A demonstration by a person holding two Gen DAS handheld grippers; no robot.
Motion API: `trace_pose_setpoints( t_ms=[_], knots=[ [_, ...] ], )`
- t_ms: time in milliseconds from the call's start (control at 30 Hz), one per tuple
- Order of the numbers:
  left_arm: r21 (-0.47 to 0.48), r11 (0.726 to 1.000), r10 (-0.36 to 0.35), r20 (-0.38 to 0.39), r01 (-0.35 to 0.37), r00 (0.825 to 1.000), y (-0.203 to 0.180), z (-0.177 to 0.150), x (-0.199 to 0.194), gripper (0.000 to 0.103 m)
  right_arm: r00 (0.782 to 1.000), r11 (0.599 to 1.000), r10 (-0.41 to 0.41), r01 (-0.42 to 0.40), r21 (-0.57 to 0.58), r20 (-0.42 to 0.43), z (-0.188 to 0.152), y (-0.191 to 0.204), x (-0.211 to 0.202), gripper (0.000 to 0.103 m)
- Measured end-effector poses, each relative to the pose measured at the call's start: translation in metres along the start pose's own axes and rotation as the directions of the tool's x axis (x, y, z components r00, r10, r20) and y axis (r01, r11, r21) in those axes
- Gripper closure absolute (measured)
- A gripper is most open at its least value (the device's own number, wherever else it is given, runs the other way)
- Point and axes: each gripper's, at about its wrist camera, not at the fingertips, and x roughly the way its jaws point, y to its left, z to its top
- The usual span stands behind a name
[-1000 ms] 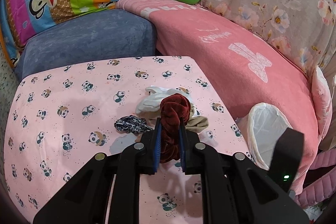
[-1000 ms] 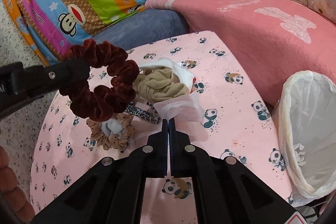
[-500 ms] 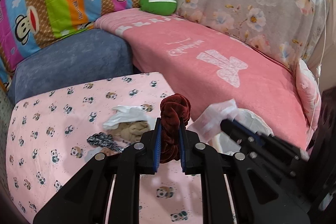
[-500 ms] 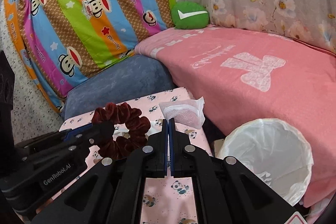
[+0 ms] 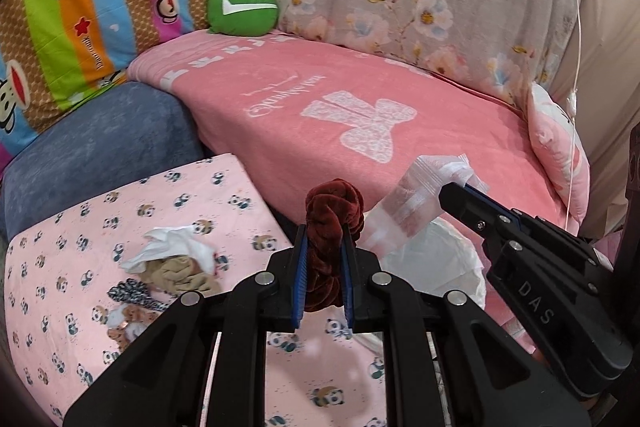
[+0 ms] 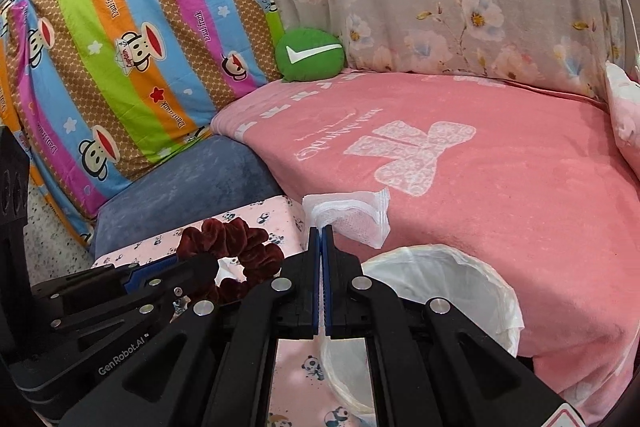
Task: Collect trash
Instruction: 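Carry the dark red scrunchie and plastic packet over the white trash bin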
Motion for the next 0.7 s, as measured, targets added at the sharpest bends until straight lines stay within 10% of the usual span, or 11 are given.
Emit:
trace_pose_setpoints(
  t_ms=[700],
  knots=[
    [0.112,0.992,-0.055,-0.079,0.064,0.995,-0.076,-0.002,0.044,0.087,0.997,0.991,-0.065,0.070,0.116,-0.044,-0.025,-0.079,0.004,0.097]
  ],
)
